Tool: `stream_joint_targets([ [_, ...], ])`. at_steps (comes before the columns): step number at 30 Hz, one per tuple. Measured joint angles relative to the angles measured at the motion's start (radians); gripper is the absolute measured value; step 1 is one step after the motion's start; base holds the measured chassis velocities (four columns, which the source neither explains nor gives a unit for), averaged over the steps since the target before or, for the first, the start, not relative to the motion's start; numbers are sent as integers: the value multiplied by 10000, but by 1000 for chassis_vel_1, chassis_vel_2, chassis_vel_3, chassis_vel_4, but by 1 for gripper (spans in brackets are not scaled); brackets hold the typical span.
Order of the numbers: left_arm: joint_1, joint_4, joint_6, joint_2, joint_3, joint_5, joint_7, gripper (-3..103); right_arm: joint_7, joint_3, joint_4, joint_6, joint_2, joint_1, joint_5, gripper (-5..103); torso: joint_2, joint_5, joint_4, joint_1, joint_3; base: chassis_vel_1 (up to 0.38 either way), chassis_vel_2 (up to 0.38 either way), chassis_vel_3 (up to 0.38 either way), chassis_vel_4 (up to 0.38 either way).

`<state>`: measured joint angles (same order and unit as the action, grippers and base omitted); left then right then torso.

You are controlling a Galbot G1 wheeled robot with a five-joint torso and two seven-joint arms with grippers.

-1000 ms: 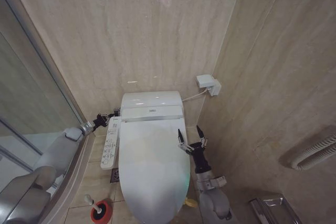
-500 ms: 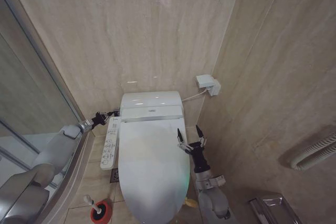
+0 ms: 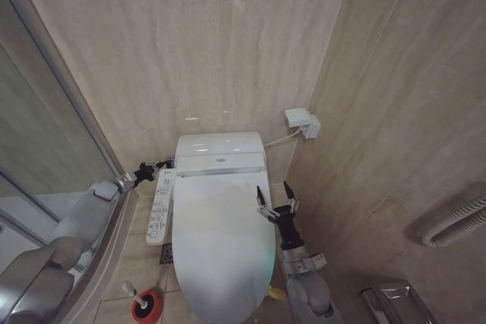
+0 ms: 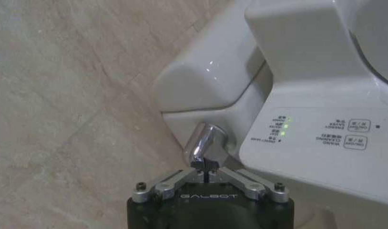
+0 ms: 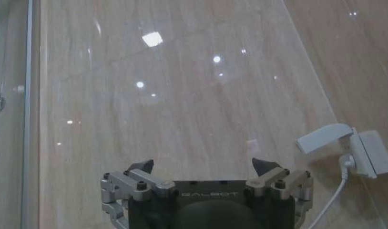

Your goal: Open the toilet lid, clean the toilet bowl with a toilet brush, close the toilet lid, and flush.

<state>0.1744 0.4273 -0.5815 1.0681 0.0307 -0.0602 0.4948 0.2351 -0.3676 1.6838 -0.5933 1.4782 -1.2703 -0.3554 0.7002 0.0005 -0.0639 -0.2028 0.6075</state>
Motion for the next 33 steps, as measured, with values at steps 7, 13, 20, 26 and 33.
stream_joint_targets([
  [7,115,285,5,-201,-49,-1,-3,0,0,0,-12,2,6,10,3,100,-1,-10,-16,-4,3,0,0,0,0],
  [13,481,1098,27,-909,-219,177,-39,0,0,44,-48,9,17,23,16,100,-3,-5,-18,-8,4,0,0,0,0],
  [20,1148,2394,73,-1653,-481,938,-103,0,12,122,-31,13,49,2,58,100,-2,-2,-5,-2,0,0,0,0,0],
  [26,2859,4856,747,-2377,-1206,2879,-1199,0,17,90,62,17,42,-93,76,100,-2,-2,-2,-3,1,0,0,0,0],
  [33,5873,9390,2235,-2588,-3300,6605,-4574,20,-30,-260,429,8,13,-398,70,100,-1,2,-9,-1,-1,0,0,0,0],
])
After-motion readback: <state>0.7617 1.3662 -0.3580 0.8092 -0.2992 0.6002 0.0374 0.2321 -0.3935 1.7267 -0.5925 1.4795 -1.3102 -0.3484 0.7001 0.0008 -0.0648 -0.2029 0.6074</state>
